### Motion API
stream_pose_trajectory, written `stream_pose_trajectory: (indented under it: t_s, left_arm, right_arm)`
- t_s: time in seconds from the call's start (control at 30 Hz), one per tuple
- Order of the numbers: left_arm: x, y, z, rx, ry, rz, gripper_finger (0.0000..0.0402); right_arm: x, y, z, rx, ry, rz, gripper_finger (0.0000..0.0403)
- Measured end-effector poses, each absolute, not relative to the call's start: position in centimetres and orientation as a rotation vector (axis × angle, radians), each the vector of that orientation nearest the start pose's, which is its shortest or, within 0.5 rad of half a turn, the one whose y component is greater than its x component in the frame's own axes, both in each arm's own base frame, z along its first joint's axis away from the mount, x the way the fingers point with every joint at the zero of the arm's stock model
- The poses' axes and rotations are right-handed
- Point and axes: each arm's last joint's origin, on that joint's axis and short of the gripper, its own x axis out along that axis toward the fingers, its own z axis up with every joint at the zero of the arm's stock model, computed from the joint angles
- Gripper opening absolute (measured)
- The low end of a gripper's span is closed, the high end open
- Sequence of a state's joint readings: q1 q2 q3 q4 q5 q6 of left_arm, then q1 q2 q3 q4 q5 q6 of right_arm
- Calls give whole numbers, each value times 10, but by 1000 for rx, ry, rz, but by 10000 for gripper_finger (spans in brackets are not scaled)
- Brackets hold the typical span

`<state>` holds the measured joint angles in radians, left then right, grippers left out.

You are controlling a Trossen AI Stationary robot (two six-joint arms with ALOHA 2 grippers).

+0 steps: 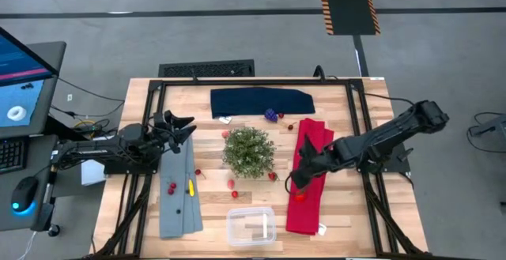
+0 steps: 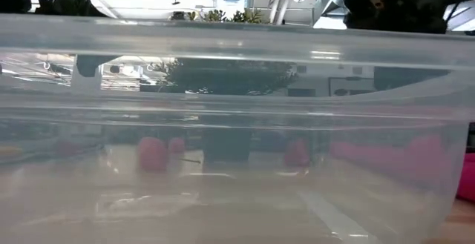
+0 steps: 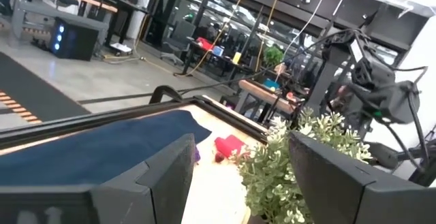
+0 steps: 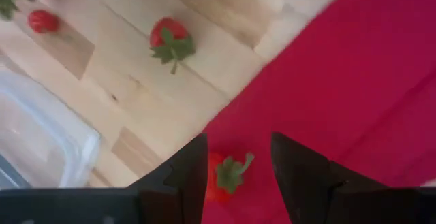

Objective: Pick and placing Produce into tupperware
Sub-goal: Put the right strawberry into the transparent container

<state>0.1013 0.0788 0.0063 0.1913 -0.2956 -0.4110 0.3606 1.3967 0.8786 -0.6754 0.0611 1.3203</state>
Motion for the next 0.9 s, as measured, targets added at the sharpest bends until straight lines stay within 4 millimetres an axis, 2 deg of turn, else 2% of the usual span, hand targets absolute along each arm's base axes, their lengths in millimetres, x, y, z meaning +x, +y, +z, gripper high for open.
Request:
stream_pose_trajectory:
  t_s: [0.27,0.67,0.77,0.9]
  left_arm:
    - [99,18,178,-435,-199,337,229]
    - [99,17,183,-434,-197,314,229]
    - [99,17,183,-436,-195,315,229]
    - [99,17,183,-448,-197,308,229]
  right_arm:
    - [238,110,186,978,1179,-633,182]
    - [247,117,150,935,1242,-751,178]
    - [249,118,147,935,1251,-745,162]
    - [250,119,148,936,1240,-721,118]
